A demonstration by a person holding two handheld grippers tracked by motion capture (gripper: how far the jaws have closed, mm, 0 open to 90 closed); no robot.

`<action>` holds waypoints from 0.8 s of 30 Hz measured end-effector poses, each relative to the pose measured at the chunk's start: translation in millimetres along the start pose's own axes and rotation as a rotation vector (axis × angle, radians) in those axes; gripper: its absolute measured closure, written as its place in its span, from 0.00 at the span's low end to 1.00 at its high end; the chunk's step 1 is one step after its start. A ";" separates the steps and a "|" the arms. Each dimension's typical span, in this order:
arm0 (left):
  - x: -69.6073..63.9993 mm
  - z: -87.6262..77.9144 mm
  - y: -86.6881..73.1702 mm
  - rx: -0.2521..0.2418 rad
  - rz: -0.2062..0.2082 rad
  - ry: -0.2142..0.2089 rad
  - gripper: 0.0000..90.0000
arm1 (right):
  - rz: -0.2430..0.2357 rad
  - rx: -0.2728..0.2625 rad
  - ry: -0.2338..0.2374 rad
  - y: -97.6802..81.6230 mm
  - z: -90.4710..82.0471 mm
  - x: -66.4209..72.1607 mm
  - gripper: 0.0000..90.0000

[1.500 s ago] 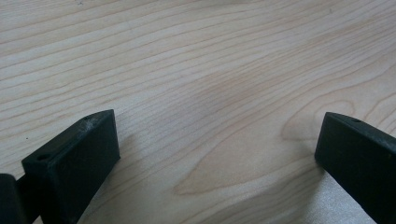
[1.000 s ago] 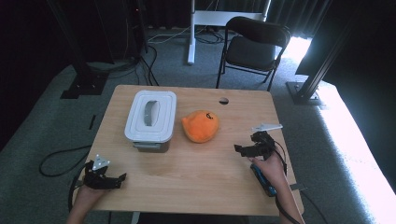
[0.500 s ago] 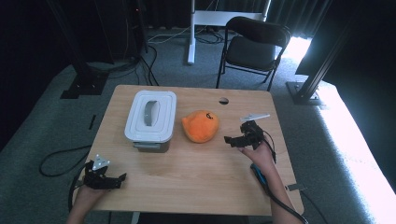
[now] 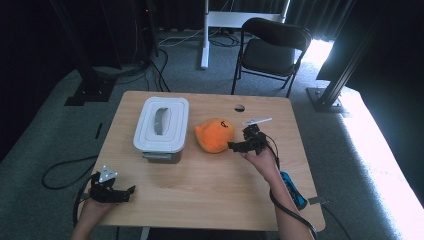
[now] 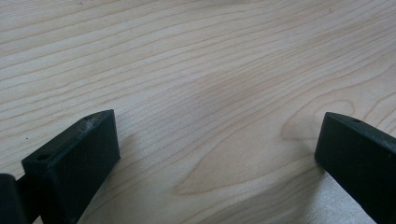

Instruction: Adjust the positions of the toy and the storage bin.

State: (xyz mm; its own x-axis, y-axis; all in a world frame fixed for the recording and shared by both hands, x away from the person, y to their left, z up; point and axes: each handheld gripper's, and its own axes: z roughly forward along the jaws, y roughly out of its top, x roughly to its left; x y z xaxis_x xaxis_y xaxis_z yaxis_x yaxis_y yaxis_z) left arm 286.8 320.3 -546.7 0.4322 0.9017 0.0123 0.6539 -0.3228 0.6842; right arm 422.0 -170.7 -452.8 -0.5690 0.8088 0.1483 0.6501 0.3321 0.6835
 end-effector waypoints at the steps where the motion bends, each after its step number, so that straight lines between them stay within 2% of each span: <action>1: 0.0 0.0 0.0 0.000 0.000 0.000 0.00 | 0.005 0.010 -0.008 0.5 4.1 2.2 0.20; 6: 0.0 0.0 0.0 0.000 0.000 0.000 0.00 | 0.025 0.025 -0.013 2.2 17.5 10.4 0.20; 12: 0.0 0.0 0.0 0.000 0.000 0.000 0.00 | 0.078 0.032 -0.033 4.9 35.1 17.8 0.20; 14: 0.0 0.0 0.0 0.000 0.000 0.000 0.00 | 0.098 0.037 -0.048 4.7 41.5 19.6 0.26; 17: 0.0 0.0 0.0 0.000 0.000 0.000 0.00 | 0.122 0.062 -0.063 3.0 51.9 19.2 0.26; 19: 0.0 0.0 0.0 0.000 0.000 0.000 0.00 | 0.144 0.062 -0.041 0.4 57.4 18.4 0.26; 22: 0.0 0.0 0.0 0.000 0.000 0.000 0.00 | 0.168 0.043 -0.042 -2.3 56.4 18.9 0.29; 24: 0.0 0.0 0.0 0.000 0.001 0.000 0.00 | 0.162 0.041 -0.049 -3.1 56.2 20.1 0.30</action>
State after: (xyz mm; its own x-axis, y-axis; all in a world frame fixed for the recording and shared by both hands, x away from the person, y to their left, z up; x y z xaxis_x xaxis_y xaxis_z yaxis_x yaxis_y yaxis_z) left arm 286.9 320.4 -546.8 0.4326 0.9015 0.0127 0.6535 -0.3233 0.6844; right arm 436.8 -128.2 -492.2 -0.4307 0.8758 0.2180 0.7517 0.2145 0.6236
